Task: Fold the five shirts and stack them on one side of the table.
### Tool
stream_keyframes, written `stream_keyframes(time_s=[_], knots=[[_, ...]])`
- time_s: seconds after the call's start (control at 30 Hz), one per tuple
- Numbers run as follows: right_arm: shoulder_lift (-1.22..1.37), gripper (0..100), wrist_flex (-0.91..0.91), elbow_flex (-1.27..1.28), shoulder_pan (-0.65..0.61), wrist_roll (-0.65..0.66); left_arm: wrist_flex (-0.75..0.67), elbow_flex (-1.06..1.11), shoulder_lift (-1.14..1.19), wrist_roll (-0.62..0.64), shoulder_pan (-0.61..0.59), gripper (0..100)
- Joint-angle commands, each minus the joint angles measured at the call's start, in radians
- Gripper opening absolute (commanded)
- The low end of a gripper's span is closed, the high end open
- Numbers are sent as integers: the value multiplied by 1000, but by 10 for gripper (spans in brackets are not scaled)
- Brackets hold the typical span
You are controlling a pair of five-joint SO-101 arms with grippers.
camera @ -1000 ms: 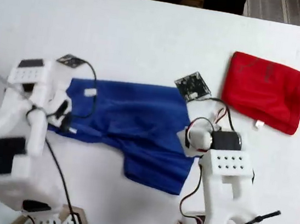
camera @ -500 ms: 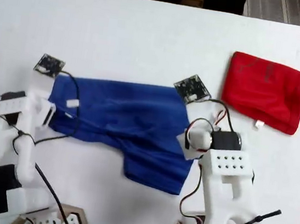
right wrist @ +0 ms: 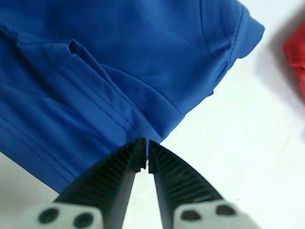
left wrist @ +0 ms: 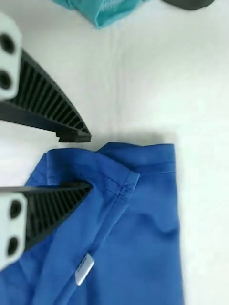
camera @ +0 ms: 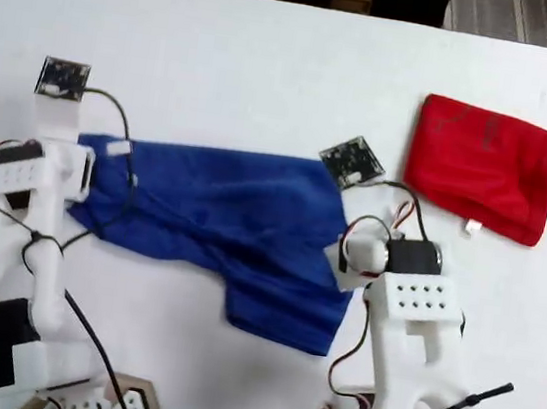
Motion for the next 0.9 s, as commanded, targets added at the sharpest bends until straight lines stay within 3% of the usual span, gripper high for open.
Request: stream_keyframes(time_s=[0.0, 0.1, 0.47, 0.57, 0.87], knots=[[-33, 20, -1, -6, 5, -11, 69, -44, -11, -55, 9, 155], [-33, 20, -1, -6, 5, -6, 146, -51, -12, -137, -9, 155], [-33, 20, -15, -8, 5, -5, 649, -288, -5, -381, -40, 155], [-33, 20, -15, -9, 10, -5, 611, -252, -3, -514, -41, 155], [-39, 20, -13, -11, 12, -5, 313, -56, 0, -638, -51, 155]])
